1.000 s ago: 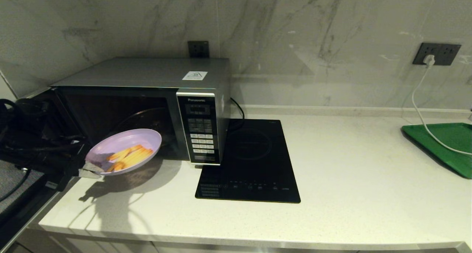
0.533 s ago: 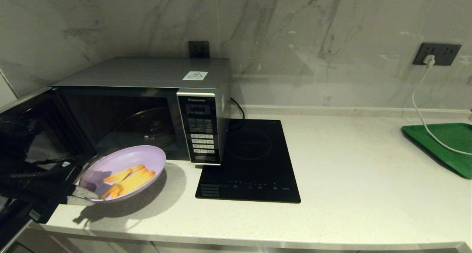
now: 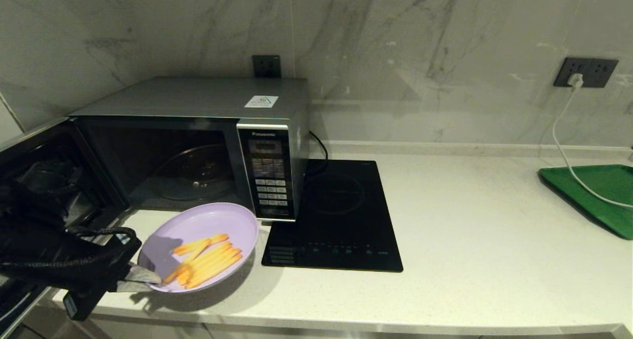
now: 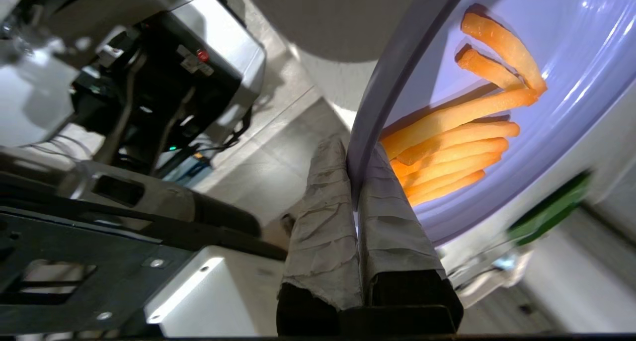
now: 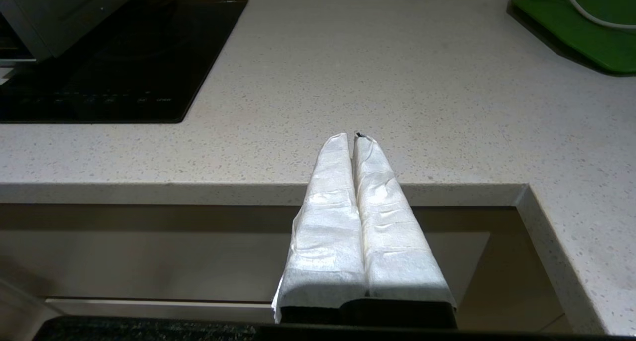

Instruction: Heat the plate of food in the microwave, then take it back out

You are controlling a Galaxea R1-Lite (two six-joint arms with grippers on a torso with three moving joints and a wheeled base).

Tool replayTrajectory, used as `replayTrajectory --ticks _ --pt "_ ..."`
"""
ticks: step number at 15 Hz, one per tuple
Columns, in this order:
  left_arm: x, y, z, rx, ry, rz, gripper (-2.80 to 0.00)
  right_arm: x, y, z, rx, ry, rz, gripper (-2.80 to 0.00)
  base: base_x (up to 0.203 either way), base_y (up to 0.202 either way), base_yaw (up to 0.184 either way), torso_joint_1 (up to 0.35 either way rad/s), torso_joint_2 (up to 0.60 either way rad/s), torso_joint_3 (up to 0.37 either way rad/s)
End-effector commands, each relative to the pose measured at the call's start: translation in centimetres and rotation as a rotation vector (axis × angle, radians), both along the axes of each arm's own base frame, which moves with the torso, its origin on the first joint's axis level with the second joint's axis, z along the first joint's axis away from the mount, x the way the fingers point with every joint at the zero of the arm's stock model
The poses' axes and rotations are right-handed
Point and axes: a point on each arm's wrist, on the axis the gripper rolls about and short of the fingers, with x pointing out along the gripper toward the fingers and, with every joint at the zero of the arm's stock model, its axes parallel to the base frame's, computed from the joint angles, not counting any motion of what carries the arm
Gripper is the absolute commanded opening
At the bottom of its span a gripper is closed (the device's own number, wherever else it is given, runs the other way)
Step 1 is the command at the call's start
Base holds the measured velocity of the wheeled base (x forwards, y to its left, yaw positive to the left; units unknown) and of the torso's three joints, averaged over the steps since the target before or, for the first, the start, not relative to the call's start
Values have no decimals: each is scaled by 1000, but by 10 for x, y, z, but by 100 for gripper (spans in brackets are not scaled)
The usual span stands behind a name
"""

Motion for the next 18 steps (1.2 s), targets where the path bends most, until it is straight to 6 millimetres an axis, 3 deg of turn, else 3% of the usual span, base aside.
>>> replayTrajectory --ticks 1,5,10,18 --pt "-5 -23 -3 9 14 -101 -280 0 0 0 1 0 0 -280 0 0 0 0 0 0" --pt "-22 -59 -20 42 62 -333 -280 0 0 0 1 0 0 -280 0 0 0 0 0 0" --pt "-30 -94 -24 54 47 -541 -280 0 0 0 1 0 0 -280 0 0 0 0 0 0" --pt "14 -129 -43 82 56 -668 -280 0 0 0 1 0 0 -280 0 0 0 0 0 0"
